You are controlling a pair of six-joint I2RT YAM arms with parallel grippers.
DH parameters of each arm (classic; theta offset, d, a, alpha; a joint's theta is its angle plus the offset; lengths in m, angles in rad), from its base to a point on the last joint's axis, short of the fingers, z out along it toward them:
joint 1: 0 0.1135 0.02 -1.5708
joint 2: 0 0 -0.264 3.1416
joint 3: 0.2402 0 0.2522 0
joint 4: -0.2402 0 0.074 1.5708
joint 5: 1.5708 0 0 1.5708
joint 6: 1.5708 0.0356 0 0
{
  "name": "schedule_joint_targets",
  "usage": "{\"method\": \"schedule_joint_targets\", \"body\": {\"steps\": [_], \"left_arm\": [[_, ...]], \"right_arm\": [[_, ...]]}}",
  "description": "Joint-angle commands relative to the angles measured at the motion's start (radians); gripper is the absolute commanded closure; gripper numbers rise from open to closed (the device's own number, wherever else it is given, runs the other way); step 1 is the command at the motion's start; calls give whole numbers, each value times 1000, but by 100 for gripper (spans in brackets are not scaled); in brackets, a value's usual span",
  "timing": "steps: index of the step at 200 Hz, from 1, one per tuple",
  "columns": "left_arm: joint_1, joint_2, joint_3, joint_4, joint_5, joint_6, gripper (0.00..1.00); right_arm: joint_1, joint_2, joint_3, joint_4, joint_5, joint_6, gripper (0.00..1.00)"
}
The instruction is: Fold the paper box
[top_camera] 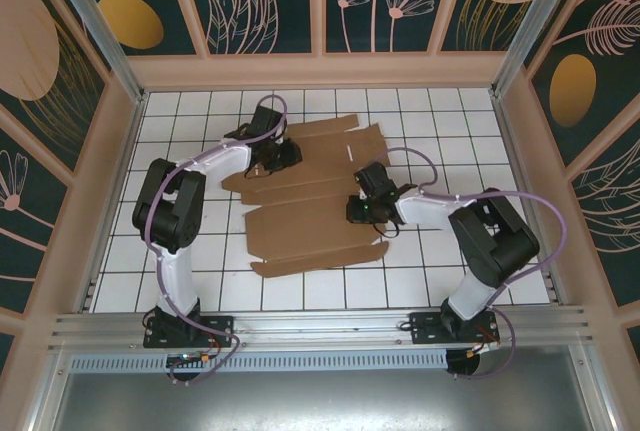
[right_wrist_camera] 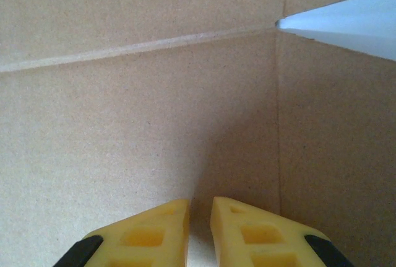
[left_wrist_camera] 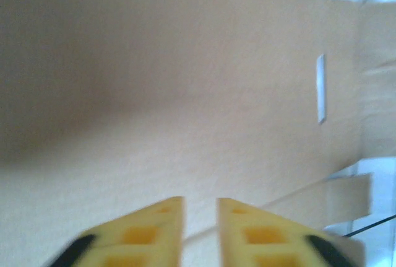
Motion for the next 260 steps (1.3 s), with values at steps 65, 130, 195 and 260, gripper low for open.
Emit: {"method": "schedule_joint_targets", "body": {"steps": [65,130,195,260], "left_arm": [[-6,198,84,195,374,-69,60],[-6,284,136,61,273,-52,71],[-6,313,224,-118,98,3,80],[-5,355,239,-100,136,18,100]], "right_arm": [[-13,-134,-176,-29,-3,156,77],[-19,-182,-128,-74,0,144,74],[-181,-152,231,-194,-94,-18,61],[-367,200,658,-181,-137,-80,45]]}}
